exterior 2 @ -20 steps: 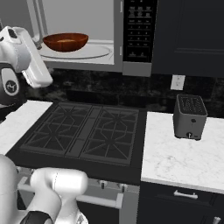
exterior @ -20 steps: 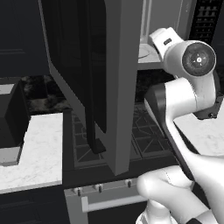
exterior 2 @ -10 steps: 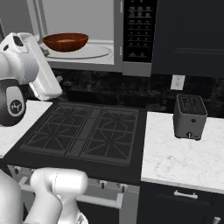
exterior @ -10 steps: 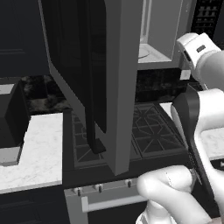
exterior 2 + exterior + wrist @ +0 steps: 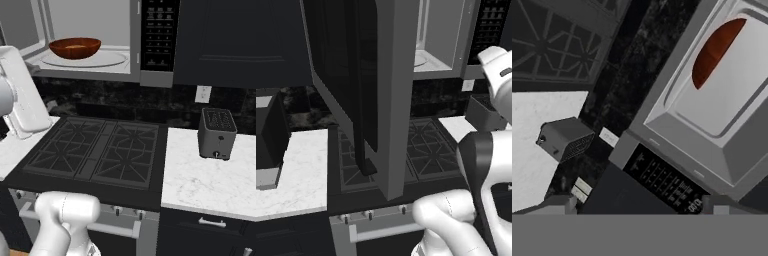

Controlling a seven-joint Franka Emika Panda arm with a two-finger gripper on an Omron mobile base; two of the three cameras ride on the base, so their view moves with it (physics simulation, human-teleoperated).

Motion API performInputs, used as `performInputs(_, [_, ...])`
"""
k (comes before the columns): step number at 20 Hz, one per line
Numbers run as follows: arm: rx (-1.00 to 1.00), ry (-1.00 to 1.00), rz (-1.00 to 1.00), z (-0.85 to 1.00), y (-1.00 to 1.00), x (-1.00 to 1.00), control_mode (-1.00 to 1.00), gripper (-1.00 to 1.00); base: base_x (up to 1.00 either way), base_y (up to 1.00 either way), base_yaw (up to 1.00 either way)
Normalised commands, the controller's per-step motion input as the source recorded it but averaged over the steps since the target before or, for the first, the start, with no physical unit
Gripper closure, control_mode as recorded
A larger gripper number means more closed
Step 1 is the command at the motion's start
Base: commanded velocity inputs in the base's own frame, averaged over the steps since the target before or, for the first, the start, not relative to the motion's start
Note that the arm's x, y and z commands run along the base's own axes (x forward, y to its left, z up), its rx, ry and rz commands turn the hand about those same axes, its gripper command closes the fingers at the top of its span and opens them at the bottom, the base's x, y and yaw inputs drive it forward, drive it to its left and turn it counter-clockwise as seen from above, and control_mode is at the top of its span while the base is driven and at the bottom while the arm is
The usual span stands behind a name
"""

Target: Open the microwave, place the bowl with waffle inside the microwave, then close the microwave door and turn it on.

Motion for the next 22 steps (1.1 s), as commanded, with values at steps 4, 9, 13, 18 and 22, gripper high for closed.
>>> performInputs(4, [0.0,-0.01,-0.18,0.18,0.0,-0.55,-1.0,-1.0,0.0,0.0,0.0])
performInputs(9, [0.0,0.0,-0.18,0.14,0.0,-0.5,-1.0,-1.0,0.0,0.0,0.0])
performInputs(13, [0.0,0.0,-0.15,0.04,-0.02,-0.45,-1.0,-1.0,0.0,0.0,0.0])
performInputs(18, [0.01,-0.02,-0.06,0.0,0.0,-0.43,-1.0,-1.0,0.0,0.0,0.0])
performInputs(22, [0.02,-0.12,0.0,0.0,0.0,-0.42,-1.0,-1.0,0.0,0.0,0.0])
